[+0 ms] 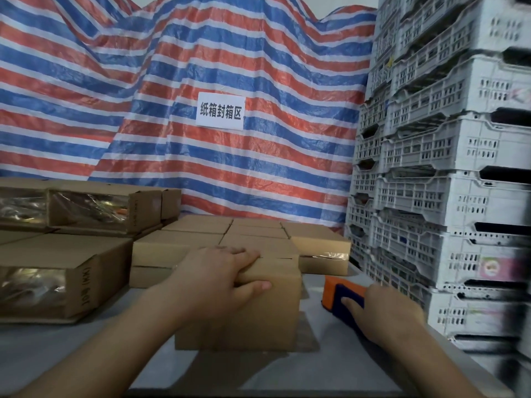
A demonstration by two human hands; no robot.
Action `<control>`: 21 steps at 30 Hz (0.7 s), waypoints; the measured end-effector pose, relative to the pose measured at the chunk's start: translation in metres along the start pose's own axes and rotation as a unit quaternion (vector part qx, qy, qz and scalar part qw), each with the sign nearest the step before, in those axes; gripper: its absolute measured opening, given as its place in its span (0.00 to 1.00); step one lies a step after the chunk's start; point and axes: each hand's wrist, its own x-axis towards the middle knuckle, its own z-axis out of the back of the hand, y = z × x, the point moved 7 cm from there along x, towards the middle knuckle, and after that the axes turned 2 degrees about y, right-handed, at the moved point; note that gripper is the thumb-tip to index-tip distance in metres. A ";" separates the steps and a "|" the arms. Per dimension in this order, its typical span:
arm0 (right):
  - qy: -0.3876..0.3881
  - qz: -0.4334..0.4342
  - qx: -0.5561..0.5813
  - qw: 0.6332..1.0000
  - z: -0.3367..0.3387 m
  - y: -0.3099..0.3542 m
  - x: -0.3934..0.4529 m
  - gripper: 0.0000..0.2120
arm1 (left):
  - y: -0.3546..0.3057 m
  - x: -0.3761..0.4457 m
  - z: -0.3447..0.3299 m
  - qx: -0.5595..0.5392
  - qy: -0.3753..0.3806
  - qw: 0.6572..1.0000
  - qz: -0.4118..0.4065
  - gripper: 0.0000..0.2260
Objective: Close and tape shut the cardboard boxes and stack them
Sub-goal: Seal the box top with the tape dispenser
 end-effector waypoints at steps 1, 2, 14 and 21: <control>-0.014 -0.006 0.005 1.000 -0.002 0.000 -0.002 0.27 | -0.001 -0.002 0.000 -0.003 -0.005 1.000 0.000 0.36; -0.034 -0.011 0.003 0.999 -0.002 0.000 -0.003 0.27 | -0.001 -0.003 0.001 -0.008 -0.007 1.000 0.002 0.36; -0.047 0.006 0.497 0.867 0.092 0.020 0.042 0.30 | 0.019 0.002 0.014 -0.354 0.021 0.927 0.118 0.13; 0.241 0.118 0.666 0.696 0.132 0.130 0.038 0.18 | 0.042 0.017 0.026 -0.514 -0.020 0.829 0.221 0.13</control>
